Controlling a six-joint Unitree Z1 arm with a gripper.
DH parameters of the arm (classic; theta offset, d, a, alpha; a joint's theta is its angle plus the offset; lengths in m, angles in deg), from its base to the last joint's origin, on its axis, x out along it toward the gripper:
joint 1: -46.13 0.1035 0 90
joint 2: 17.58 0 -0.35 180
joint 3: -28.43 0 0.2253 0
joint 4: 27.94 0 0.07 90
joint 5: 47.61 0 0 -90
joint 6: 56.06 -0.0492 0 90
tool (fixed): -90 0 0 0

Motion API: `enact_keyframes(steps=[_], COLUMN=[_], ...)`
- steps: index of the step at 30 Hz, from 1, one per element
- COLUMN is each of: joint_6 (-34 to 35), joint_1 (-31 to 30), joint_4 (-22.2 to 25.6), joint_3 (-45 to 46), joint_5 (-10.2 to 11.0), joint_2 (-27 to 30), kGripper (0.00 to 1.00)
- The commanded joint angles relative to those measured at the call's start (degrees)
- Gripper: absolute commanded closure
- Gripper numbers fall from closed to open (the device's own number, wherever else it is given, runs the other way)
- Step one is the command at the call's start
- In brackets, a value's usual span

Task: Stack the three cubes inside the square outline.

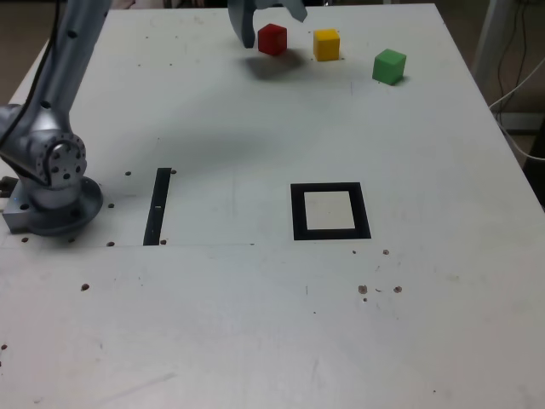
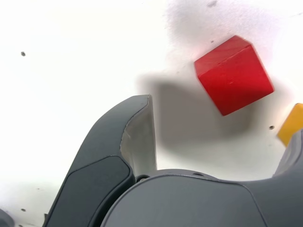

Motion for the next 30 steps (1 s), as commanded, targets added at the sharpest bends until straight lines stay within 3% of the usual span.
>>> enact_keyframes(steps=[1,11,23,30], joint_6=[0.5,3.2,20.1,22.3], joint_1=[0.2,0.4,0.1,0.0], joint_4=[0.9,3.4,6.4,7.3], joint_3=[-1.6,-6.5,-7.3,-8.8], joint_5=[-0.3,-0.4,1.0,0.1], joint_2=[-1.1,-3.6,-4.2,-4.7], kGripper=[0.01,0.01,0.01,0.02])
